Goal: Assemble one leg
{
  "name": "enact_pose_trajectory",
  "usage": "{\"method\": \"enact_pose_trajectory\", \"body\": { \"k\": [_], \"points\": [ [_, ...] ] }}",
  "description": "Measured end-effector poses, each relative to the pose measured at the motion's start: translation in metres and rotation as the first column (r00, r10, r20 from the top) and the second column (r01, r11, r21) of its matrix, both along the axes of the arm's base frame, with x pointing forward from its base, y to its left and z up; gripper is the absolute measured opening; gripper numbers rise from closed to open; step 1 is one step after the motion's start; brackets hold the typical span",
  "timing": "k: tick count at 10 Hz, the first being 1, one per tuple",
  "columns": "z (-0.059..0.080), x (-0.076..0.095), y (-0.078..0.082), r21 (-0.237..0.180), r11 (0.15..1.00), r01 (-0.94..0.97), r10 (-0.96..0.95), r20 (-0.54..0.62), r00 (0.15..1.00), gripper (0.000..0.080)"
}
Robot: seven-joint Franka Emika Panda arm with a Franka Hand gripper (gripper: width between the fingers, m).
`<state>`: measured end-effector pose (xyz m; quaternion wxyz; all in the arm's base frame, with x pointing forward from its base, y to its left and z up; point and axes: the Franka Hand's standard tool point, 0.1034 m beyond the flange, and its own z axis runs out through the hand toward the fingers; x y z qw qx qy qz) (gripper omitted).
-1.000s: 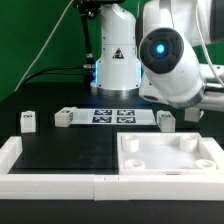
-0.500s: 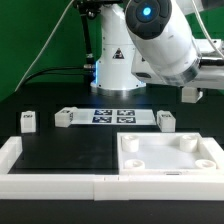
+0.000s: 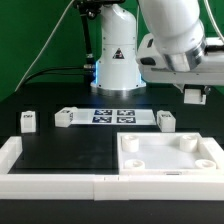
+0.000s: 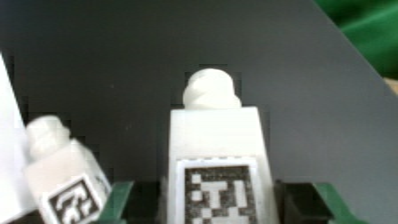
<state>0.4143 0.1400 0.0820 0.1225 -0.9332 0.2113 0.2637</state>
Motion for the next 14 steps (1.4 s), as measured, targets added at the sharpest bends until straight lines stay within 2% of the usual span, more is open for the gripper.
{"method": "enact_pose_trajectory", "body": {
  "k": [1,3,4,5,6,8,10,11,14],
  "points": [
    [0.002,0.007,-0.008,-0.029,0.999,-0.023,0.024,0.066,0.998,0.029],
    [0.012,0.026,-0.019,-0.125,0.99,-0.066,0.098,0.273,0.957,0.029],
    [0.017,0.034,-0.02,-0.148,0.986,-0.071,0.118,0.332,0.936,0.029],
    [0.025,0.049,-0.019,-0.188,0.979,-0.074,0.148,0.423,0.894,0.029],
    [0.032,0.055,-0.014,-0.216,0.974,-0.07,0.171,0.496,0.852,0.029],
    [0.031,0.054,-0.004,-0.224,0.975,0.0,0.145,0.632,0.761,0.029],
    [0.03,0.05,0.002,-0.226,0.974,-0.006,0.158,0.66,0.734,0.029],
    [0.029,0.051,0.002,-0.239,0.969,-0.053,0.201,0.649,0.734,0.029],
    [0.037,0.075,-0.011,-0.297,0.931,-0.211,0.357,0.627,0.693,0.029]
  ]
}}
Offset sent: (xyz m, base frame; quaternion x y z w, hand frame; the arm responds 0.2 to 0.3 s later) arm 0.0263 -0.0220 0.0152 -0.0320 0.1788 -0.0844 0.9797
